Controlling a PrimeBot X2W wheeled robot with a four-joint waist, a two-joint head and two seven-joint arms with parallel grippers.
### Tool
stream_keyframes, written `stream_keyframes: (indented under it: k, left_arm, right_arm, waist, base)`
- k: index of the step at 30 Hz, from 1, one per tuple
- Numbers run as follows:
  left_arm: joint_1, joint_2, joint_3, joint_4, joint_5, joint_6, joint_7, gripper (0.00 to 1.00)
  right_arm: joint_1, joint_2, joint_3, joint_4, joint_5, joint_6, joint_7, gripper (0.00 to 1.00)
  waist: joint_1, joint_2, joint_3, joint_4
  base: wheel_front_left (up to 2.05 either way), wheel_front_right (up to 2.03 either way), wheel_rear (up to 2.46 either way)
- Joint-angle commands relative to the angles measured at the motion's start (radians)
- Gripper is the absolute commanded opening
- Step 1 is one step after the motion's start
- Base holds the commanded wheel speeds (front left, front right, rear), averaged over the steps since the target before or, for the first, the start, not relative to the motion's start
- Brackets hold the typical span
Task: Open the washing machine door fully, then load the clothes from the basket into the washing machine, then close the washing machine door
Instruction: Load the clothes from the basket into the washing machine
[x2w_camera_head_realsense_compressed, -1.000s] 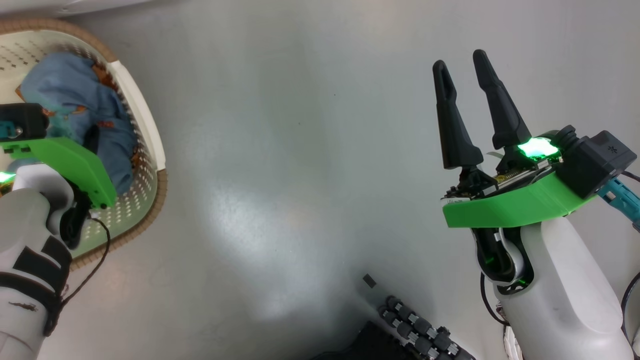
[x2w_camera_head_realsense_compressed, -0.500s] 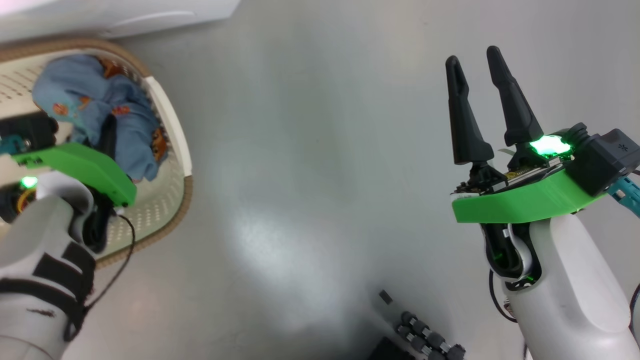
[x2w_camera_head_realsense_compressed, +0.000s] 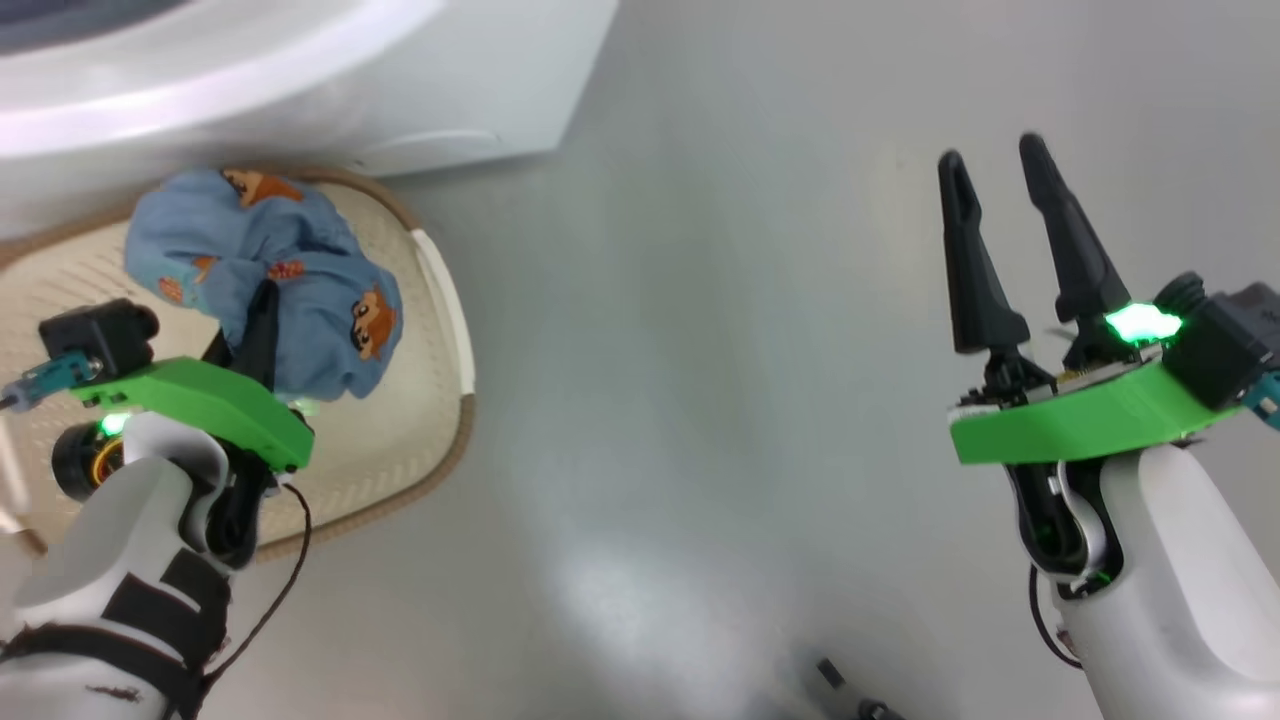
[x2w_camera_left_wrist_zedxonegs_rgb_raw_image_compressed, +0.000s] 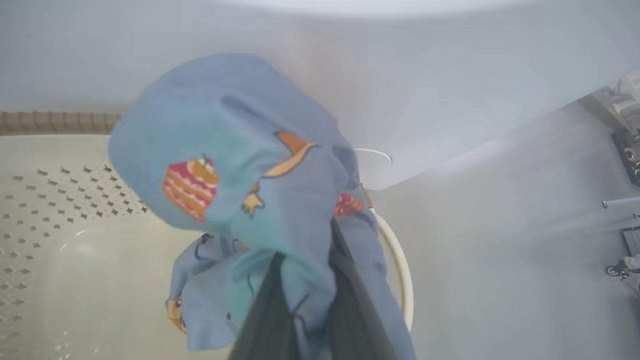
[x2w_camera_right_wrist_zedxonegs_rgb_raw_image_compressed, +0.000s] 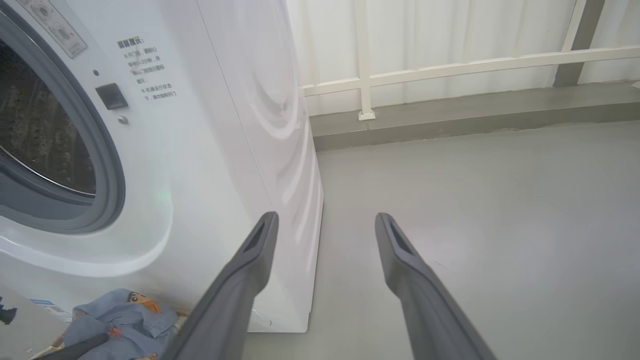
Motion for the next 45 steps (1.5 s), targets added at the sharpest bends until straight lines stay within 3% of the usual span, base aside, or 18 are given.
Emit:
stream_keyframes:
  k: [1, 8, 17, 27, 45]
  left_arm:
    - [0.026, 0.032, 0.049, -0.029, 0.025, -0.002, -0.013, 0.00]
    - [0.155, 0.027, 0.273, -0.166, 0.234, -0.002, -0.013, 0.00]
    - [0.317, -0.034, 0.533, -0.378, 0.511, -0.002, -0.013, 0.00]
    - [0.464, -0.096, 0.684, -0.600, 0.711, -0.002, -0.013, 0.00]
    - [0.716, -0.206, 0.876, -0.894, 0.880, -0.002, -0.014, 0.00]
  right_arm:
    - [0.039, -0.016, 0.014, -0.015, -0.001, 0.004, -0.008, 1.00]
    - [0.085, -0.051, 0.004, -0.002, -0.001, 0.004, -0.008, 1.00]
    - [0.154, -0.084, -0.015, 0.006, 0.004, 0.004, -0.008, 1.00]
    - [0.216, -0.108, -0.033, 0.011, 0.009, 0.004, -0.008, 1.00]
    - [0.265, -0.120, -0.055, -0.002, 0.012, 0.004, -0.008, 1.00]
  waist:
    - [0.0001, 0.0000, -0.073, 0.053]
    - [0.0001, 0.0000, -0.164, 0.094]
    - [0.0001, 0.0000, -0.260, 0.147]
    - [0.0001, 0.0000, -0.344, 0.186]
    - [0.0001, 0.0000, -0.393, 0.199]
  base:
    - [0.00, 0.00, 0.00]
    - [0.00, 0.00, 0.00]
    - [0.00, 0.00, 0.00]
    - [0.00, 0.00, 0.00]
    - [0.00, 0.00, 0.00]
